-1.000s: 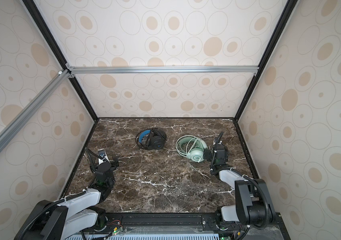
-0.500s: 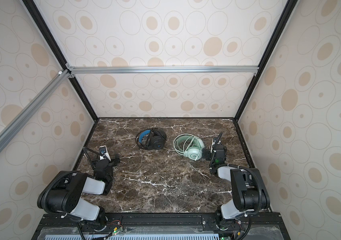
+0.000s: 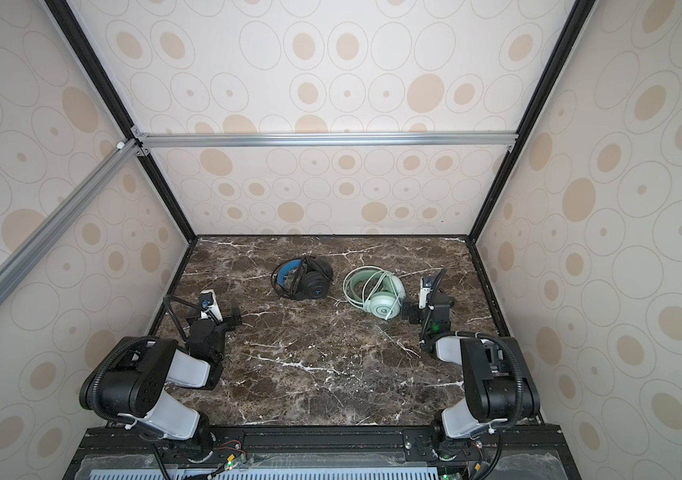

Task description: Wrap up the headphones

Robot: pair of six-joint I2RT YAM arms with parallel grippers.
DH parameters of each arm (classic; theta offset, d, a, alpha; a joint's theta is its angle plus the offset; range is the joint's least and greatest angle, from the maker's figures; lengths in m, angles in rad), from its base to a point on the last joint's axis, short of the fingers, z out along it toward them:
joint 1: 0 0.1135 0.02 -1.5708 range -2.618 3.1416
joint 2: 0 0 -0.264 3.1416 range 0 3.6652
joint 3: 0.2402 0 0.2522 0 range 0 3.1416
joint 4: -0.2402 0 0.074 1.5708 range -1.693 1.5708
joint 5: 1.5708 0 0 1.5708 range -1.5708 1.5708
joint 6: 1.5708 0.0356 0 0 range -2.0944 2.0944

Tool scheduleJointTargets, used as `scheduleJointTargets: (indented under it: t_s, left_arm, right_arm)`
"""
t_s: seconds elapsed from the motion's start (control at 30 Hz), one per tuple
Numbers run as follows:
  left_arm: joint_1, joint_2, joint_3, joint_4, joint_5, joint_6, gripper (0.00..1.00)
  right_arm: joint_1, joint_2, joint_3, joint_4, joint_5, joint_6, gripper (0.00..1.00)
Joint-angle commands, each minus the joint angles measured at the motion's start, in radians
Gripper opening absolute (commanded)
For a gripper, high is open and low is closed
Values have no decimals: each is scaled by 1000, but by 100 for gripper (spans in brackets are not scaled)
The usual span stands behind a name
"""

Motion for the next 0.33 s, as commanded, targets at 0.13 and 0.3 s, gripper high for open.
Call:
scheduleJointTargets:
  t_s: [0.13, 0.3]
  left_arm:
    - [8, 4, 15, 50, 11, 17, 98]
    - [8, 3, 17, 49, 11, 17, 98]
  right_arm:
    - [-4, 17, -14, 69, -28, -9, 100]
    - [-3, 8, -25, 81, -29, -13, 100]
